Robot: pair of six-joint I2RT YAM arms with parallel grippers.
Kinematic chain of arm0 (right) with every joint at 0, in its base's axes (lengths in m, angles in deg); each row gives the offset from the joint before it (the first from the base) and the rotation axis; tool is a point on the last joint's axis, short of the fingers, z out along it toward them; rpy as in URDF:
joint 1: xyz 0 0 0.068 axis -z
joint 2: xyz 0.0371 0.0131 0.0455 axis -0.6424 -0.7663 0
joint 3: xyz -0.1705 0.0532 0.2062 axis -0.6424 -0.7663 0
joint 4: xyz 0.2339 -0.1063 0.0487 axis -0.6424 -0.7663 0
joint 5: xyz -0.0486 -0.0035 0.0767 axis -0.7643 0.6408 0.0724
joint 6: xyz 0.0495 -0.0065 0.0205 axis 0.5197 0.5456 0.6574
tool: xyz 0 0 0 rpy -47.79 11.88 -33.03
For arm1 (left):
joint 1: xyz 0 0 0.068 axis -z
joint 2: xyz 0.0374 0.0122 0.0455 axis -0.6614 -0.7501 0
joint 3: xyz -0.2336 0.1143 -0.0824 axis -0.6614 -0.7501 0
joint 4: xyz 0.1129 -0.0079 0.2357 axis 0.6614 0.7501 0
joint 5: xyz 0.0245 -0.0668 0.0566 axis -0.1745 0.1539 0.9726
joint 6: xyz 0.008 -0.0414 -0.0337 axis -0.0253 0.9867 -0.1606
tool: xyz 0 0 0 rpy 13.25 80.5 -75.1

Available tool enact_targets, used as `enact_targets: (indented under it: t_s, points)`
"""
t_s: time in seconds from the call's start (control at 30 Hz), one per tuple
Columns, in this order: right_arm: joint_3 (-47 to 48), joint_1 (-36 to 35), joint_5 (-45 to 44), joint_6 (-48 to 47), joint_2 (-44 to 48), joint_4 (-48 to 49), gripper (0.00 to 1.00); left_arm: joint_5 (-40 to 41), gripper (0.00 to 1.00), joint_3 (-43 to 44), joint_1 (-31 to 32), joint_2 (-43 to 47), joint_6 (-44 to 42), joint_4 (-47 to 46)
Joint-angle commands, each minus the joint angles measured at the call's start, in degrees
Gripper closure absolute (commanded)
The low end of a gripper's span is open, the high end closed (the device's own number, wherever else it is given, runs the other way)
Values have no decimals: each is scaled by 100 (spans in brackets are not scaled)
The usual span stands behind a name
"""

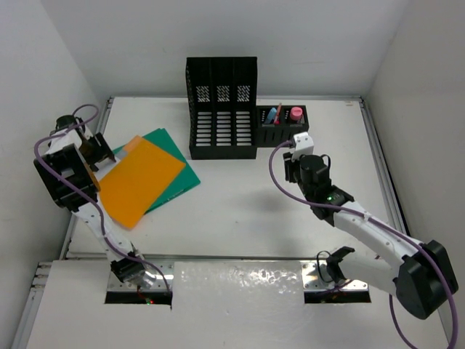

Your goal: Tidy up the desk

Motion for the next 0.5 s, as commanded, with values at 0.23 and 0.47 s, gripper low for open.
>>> enact_targets:
  t_s: [0.23,0.47]
  points:
    - [69,-30,106,-190,-119,700,63,-695,41,-959,11,781,142,-267]
    - [341,-39,990,-85,-514,797,66,-854,50,-933,239,702,160,32]
